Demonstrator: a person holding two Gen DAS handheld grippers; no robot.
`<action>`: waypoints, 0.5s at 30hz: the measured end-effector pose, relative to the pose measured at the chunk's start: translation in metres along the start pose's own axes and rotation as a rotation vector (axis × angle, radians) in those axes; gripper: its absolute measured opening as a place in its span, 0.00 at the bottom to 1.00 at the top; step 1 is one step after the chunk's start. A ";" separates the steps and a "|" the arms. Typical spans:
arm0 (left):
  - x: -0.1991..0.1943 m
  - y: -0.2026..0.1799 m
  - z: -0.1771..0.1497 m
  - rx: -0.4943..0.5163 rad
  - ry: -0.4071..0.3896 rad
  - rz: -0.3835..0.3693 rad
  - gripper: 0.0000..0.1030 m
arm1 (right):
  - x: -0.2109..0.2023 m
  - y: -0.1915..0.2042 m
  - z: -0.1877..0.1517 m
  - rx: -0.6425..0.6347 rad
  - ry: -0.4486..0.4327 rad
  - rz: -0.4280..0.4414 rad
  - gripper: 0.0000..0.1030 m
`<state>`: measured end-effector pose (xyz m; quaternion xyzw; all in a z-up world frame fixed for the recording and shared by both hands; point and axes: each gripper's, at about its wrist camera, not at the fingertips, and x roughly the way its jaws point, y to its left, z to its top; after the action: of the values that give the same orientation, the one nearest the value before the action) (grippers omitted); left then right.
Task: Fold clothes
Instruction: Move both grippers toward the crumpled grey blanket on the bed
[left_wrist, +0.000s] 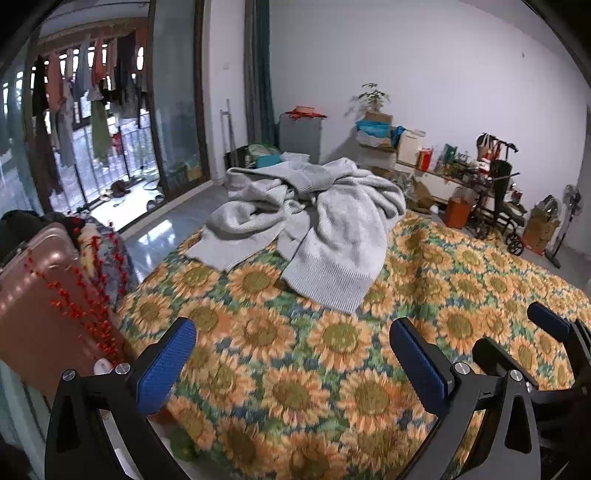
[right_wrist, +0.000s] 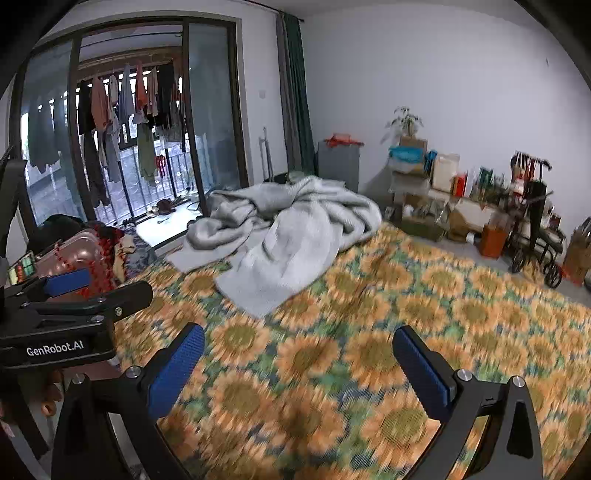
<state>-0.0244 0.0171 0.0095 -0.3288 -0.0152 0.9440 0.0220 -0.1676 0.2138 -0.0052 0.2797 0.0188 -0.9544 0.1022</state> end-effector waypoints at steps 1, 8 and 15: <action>0.006 0.002 0.005 -0.010 0.006 -0.004 1.00 | 0.004 -0.001 0.005 -0.005 -0.005 -0.006 1.00; 0.071 0.017 0.046 -0.057 0.087 0.019 0.94 | 0.056 -0.007 0.042 0.000 0.016 -0.031 1.00; 0.141 0.023 0.059 -0.097 0.228 0.024 0.73 | 0.110 -0.018 0.060 0.037 0.072 -0.044 1.00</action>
<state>-0.1723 0.0006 -0.0323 -0.4349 -0.0541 0.8989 -0.0036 -0.2932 0.2056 -0.0140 0.3154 0.0108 -0.9459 0.0752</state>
